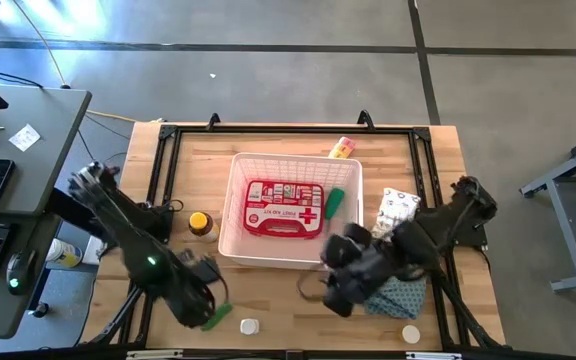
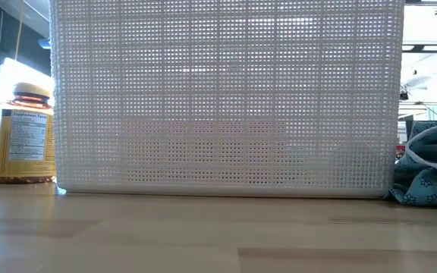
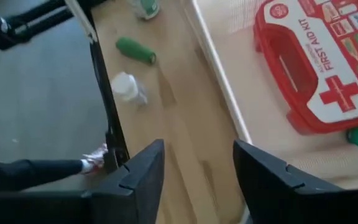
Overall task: Pick & place medical supplies in basket/bin
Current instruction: Put the rolled green bandage into the white container
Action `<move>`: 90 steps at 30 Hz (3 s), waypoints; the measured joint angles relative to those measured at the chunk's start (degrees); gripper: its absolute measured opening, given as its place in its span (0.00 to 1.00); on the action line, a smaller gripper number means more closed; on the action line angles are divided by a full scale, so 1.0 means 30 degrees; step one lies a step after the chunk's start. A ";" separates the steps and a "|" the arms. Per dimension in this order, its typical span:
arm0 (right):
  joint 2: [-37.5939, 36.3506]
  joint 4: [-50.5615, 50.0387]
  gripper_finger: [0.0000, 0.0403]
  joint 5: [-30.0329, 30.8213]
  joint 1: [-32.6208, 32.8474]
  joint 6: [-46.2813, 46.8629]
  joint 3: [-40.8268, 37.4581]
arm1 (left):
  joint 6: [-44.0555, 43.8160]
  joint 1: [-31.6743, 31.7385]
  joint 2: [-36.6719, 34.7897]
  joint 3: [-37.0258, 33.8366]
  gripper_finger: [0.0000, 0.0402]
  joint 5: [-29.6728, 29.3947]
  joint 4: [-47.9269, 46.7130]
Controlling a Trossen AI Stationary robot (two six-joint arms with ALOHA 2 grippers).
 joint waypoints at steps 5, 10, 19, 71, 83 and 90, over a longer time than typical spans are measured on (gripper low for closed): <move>0.0000 -0.0453 0.42 0.1709 0.2120 -0.0065 0.0000 | -0.0816 0.0028 0.3206 -0.0672 0.54 0.2111 0.1857; 0.0000 -0.1166 0.39 0.2234 0.3495 -0.0030 0.0000 | -0.1879 0.0029 0.5757 -0.0667 0.54 0.3979 0.2646; 0.0000 -0.2092 0.33 0.4581 0.5625 0.3089 -0.0015 | -0.1803 0.0172 0.6958 -0.0665 0.65 0.4062 0.3302; -0.1741 -0.5395 0.32 0.5319 0.6779 0.4883 -0.0022 | 0.8357 0.6200 0.6913 1.6077 0.27 0.0512 -0.2859; -0.3369 -0.5915 0.32 0.8141 0.4111 0.4207 -0.0022 | 1.4185 1.2604 0.6235 1.7455 0.28 -0.1409 0.3396; -0.4191 -0.5947 0.32 0.7278 0.1821 0.4225 -0.0022 | 1.3813 1.6032 0.8291 1.7418 0.28 0.0361 0.2429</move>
